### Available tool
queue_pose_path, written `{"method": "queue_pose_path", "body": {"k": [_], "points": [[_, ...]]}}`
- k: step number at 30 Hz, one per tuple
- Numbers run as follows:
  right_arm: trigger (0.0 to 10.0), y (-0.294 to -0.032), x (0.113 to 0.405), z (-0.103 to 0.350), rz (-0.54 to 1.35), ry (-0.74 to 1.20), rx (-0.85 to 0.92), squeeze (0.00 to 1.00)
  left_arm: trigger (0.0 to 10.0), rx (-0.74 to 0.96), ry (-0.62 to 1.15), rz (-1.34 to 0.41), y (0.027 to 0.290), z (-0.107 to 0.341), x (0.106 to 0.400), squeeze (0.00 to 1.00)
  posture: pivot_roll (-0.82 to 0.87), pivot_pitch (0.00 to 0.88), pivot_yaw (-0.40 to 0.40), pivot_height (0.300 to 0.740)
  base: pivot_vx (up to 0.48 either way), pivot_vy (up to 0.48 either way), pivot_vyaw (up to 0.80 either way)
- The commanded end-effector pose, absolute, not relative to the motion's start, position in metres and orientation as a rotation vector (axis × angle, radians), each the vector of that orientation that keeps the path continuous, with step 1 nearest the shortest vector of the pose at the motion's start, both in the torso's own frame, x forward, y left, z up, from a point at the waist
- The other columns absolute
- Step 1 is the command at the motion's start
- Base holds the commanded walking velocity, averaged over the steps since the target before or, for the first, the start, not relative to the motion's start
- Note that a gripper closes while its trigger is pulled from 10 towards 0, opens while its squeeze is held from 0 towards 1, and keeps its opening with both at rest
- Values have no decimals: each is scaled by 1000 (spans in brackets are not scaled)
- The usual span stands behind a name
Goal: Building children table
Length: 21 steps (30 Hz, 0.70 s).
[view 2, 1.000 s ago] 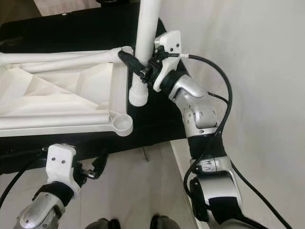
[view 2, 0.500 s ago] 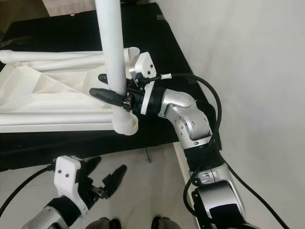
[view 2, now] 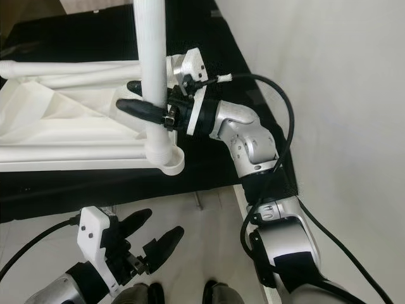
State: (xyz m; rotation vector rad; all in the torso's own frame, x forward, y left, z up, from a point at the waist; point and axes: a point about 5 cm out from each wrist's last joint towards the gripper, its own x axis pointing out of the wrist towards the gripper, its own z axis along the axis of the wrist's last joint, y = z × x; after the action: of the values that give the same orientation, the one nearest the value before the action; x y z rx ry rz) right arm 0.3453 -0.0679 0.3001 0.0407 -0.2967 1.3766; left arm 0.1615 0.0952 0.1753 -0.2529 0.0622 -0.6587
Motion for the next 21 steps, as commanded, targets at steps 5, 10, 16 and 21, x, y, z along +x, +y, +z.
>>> {"method": "queue_pose_path", "body": {"k": [5, 10, 16, 21], "points": [[10000, -62, 346, 312, 1428, -364, 43, 0, 10000, -239, 86, -696, 95, 174, 158, 0, 101, 325, 7, 740, 0, 0, 0], [10000, -59, 343, 310, 1576, -337, -49, 0, 10000, -238, 82, -689, 95, 179, 151, 0, 115, 350, -7, 740, 0, 0, 0], [10000, -61, 343, 307, 1658, -306, -118, 0, 10000, -140, 77, -603, 101, 181, 143, 0, 130, 369, -10, 740, 0, 0, 0], [10000, -64, 344, 308, 1723, -303, -124, 0, 10000, 55, 86, -399, 118, 178, 133, 0, 162, 389, -18, 740, 0, 0, 0]]}}
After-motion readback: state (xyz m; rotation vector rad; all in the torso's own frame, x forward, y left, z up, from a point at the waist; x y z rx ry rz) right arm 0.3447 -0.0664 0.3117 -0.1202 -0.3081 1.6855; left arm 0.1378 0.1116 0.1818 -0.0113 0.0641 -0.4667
